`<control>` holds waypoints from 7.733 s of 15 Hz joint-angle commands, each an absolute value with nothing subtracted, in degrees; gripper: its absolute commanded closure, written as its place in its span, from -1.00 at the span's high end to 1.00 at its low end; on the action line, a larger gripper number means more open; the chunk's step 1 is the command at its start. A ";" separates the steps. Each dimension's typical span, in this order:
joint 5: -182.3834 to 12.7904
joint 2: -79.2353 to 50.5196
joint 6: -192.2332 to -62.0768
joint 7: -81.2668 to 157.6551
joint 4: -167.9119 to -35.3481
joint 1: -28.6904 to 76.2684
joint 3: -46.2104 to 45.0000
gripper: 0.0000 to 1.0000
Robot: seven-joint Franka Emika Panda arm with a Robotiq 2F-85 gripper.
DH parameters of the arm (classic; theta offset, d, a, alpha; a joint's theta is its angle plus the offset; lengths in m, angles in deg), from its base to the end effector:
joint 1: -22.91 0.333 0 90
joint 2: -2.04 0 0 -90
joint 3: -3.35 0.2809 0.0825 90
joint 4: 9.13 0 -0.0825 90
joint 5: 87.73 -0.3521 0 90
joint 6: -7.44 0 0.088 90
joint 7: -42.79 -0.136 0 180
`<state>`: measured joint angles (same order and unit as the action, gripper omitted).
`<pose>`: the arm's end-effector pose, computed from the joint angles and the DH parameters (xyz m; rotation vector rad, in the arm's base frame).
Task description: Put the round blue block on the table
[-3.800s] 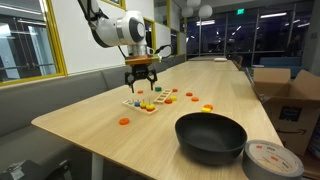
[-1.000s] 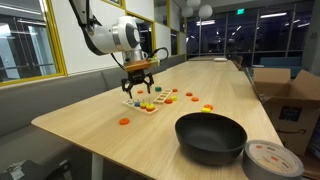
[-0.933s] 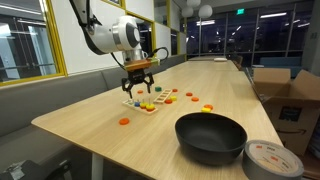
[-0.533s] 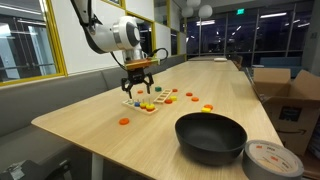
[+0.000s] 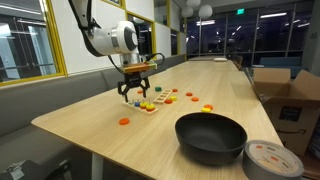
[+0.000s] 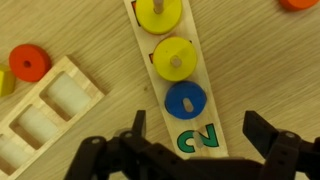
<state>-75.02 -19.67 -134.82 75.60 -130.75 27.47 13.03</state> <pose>0.5269 0.1328 0.1956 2.7056 1.4537 -0.0310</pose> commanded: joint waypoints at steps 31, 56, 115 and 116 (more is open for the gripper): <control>-78.57 -21.98 -134.65 77.64 -129.16 25.47 14.29 -0.26; -78.08 -9.61 -123.14 62.82 -132.71 27.66 12.53 -0.49; -78.11 -44.55 -107.07 66.19 -86.59 36.09 15.55 -0.50; -78.10 -44.61 -106.84 66.20 -86.42 36.10 15.55 -0.50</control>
